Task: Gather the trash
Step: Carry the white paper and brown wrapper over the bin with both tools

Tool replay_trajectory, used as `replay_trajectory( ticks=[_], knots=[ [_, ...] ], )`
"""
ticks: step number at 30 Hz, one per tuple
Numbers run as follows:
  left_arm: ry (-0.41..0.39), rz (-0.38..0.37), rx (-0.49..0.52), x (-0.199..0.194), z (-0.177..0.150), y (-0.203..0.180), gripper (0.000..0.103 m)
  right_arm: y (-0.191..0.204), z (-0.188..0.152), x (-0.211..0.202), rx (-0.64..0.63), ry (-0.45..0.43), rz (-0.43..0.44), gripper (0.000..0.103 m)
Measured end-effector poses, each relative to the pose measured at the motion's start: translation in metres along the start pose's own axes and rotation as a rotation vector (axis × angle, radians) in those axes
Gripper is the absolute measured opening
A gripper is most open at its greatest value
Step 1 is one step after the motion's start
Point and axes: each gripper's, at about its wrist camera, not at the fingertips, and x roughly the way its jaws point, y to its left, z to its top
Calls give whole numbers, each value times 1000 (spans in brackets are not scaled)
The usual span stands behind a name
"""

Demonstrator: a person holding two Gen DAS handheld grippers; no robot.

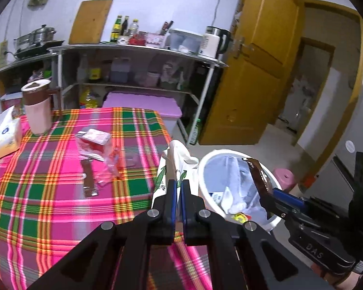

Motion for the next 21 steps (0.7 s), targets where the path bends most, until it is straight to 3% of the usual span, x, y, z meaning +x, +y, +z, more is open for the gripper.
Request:
replay_trajectory(
  ticks=[21],
  knots=[
    [104, -127, 88, 69, -2, -63, 3, -77, -16, 15, 127, 61, -87, 21]
  ],
)
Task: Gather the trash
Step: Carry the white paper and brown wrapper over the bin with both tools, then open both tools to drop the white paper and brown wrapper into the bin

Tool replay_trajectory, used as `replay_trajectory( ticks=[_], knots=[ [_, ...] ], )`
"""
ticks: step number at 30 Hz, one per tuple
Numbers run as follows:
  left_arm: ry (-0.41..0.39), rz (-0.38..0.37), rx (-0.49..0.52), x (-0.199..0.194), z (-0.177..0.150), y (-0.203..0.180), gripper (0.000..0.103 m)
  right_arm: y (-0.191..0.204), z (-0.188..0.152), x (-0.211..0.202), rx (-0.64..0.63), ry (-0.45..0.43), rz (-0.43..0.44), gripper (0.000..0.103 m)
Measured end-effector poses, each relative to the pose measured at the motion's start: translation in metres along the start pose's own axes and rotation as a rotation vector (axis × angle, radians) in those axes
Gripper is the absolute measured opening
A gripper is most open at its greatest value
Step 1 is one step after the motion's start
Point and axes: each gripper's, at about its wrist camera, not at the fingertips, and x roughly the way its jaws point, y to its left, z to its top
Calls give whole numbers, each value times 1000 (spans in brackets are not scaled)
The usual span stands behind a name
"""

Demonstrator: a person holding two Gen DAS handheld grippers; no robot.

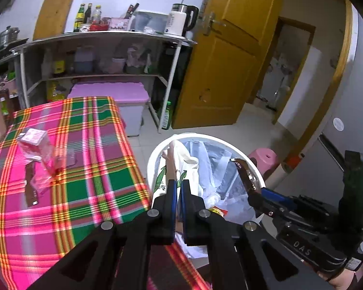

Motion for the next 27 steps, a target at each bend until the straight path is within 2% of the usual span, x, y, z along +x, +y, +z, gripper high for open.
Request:
replay_trajectory(
  ticks=[15, 27],
  knots=[
    [79, -65, 48, 56, 5, -20, 4, -28, 0, 33, 26, 76, -21, 21],
    [116, -71, 74, 79, 5, -25, 5, -40, -1, 50, 47, 109, -33, 22]
  ],
)
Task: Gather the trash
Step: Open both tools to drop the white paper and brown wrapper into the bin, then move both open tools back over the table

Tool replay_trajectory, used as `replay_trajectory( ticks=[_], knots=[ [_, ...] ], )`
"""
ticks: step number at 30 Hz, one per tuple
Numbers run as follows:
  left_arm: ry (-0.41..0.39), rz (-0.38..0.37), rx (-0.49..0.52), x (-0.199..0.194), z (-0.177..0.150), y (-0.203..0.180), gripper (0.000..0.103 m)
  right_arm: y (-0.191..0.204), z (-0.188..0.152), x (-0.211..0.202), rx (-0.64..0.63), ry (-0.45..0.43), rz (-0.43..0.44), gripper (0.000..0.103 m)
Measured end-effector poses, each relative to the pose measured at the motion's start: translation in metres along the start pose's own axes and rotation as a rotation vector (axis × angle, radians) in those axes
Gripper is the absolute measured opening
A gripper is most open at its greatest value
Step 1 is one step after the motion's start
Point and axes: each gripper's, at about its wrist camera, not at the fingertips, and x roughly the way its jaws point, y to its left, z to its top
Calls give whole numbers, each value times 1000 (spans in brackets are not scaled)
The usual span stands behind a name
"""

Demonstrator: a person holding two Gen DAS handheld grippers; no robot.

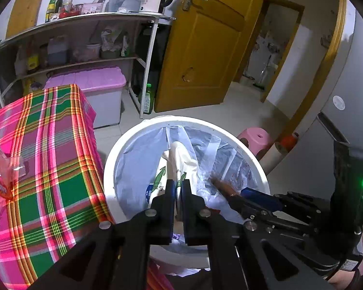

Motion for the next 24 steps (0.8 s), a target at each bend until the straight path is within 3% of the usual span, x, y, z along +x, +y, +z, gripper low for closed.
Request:
replay_trajectory(
  ticks=[6, 9, 24],
  knots=[
    [5, -6, -10, 0, -1, 3, 6, -1, 0, -2, 4, -10, -3, 23],
    [-1, -5, -9, -1, 0, 3, 6, -1, 0, -4, 2, -17, 0, 30],
    [-73, 24, -17, -52, -12, 9, 6, 23, -2, -39, -46, -73, 21, 30]
  ],
)
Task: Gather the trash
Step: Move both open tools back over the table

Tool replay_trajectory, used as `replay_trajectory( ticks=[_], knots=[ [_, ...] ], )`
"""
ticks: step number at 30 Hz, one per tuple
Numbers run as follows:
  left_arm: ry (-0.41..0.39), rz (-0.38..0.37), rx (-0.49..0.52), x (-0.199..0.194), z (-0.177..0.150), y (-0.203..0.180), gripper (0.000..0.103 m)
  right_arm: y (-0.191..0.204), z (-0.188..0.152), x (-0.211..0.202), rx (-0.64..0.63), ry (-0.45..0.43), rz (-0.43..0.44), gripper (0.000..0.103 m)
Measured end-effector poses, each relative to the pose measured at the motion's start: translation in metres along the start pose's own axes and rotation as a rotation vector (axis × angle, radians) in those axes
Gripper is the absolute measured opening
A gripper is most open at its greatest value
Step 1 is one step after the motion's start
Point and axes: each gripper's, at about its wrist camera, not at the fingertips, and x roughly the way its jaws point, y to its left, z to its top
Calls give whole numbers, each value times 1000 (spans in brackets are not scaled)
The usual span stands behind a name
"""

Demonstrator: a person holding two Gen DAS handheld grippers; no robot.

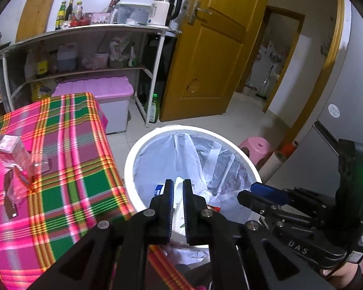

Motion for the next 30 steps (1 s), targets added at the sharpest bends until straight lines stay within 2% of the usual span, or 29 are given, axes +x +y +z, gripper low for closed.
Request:
replay_trajectory(
  ticks=[12, 30],
  knots=[
    [-50, 54, -33, -45, -16, 21, 6, 40, -2, -22, -74, -35, 51, 30],
    [-99, 179, -109, -100, -46, 65, 6, 93, -11, -24, -161, -26, 161, 30]
  ],
)
